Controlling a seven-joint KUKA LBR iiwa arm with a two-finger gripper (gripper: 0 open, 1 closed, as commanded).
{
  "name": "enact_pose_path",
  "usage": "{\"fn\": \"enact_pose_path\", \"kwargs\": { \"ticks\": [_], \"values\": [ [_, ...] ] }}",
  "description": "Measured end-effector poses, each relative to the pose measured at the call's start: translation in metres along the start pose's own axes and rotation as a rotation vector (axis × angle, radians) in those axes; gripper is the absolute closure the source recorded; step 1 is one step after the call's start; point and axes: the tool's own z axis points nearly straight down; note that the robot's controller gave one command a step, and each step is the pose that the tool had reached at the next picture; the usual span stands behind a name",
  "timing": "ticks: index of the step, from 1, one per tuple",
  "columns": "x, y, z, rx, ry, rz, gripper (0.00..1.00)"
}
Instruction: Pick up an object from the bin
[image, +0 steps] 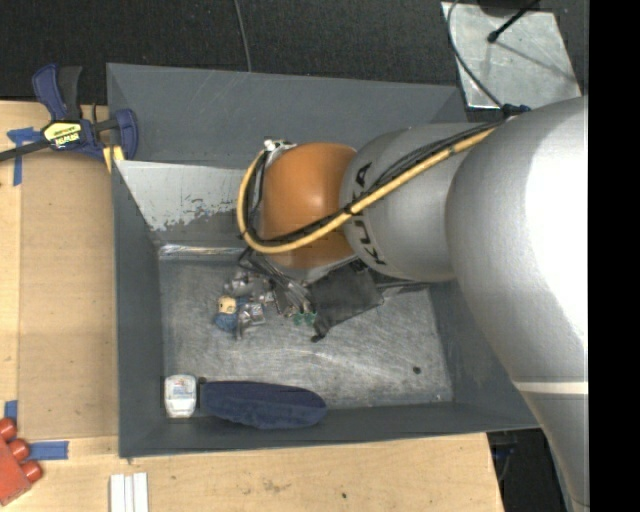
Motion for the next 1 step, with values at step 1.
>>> {"fn": "enact_pose_path", "kwargs": {
  "ticks": [1],
  "values": [
    [0.0157, -0.0141, -0.1639, 0.003, 0.008, -0.138, 1.00]
  ]
}}
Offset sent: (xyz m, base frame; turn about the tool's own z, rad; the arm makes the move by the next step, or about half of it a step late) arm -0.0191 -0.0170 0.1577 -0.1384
